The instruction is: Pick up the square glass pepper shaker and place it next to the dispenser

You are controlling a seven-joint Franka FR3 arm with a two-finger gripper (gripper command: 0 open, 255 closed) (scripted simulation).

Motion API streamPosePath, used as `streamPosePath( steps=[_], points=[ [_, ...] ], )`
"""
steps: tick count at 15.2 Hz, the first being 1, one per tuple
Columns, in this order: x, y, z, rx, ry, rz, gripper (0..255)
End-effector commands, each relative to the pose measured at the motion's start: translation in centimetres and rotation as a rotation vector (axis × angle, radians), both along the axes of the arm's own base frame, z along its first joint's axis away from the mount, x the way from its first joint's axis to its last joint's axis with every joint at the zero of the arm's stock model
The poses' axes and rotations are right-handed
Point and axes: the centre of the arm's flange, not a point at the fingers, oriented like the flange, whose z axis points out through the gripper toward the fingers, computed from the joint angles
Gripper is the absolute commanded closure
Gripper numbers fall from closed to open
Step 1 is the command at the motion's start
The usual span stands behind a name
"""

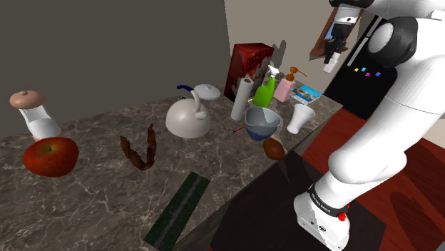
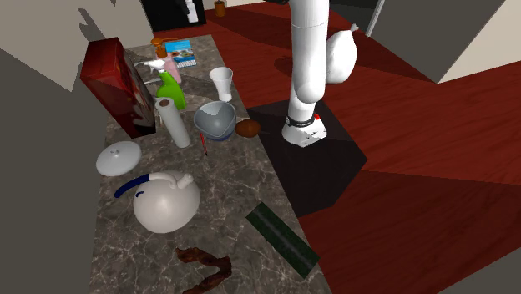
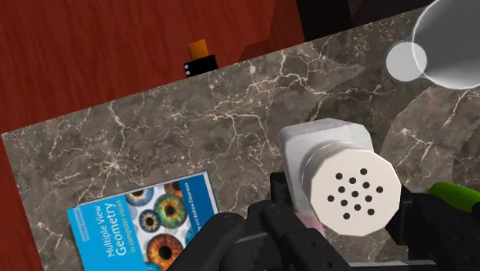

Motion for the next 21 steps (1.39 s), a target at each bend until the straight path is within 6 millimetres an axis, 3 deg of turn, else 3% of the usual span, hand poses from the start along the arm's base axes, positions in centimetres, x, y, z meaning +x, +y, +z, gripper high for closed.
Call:
streamPosePath(
  steps=[1,21],
  points=[
    [0.0,-0.1,-1.0,0.0,0.0,0.001,255],
    [0.0,-0.1,-11.5,0.0,0.0,0.001,255]
  ],
)
